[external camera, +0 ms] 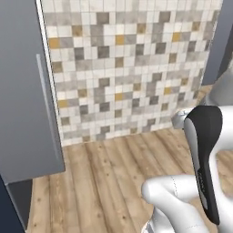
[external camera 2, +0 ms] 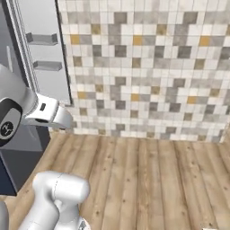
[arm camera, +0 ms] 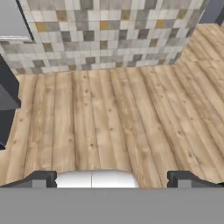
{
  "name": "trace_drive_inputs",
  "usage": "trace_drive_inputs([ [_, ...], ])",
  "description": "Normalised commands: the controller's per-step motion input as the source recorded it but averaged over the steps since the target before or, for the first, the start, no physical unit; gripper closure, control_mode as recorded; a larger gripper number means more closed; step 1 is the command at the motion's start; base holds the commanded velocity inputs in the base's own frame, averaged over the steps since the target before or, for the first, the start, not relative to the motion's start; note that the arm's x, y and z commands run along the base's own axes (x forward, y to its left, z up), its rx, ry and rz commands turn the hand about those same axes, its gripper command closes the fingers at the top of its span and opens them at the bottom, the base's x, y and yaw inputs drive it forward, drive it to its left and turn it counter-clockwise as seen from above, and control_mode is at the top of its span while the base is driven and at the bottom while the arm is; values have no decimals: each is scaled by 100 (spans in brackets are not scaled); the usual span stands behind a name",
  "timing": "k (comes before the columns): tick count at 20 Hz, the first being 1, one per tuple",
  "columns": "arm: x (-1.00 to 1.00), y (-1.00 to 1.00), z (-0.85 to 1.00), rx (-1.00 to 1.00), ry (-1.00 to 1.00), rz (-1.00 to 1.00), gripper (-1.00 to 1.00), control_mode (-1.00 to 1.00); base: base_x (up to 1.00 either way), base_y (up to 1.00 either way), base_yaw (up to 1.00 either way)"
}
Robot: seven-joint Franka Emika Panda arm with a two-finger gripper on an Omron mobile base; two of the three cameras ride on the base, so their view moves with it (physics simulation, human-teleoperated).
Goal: Pick the egg and butter from the fridge and place them by the bowl for mixing.
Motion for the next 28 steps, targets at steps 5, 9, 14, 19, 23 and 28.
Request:
trace_drive_inputs([
  [5,0,0,0,0,0,0,-100,100,100,-37,1],
  [9,0,0,0,0,0,0,-100,100,100,-25,7],
  [14,0,0,0,0,0,0,-100,100,100,-19,26],
  [19,0,0,0,0,0,0,-100,100,100,-17,57],
  [23,0,0,0,0,0,0,-100,100,99,-19,72],
  [28,0,0,0,0,0,0,-100,100,75,-22,83],
])
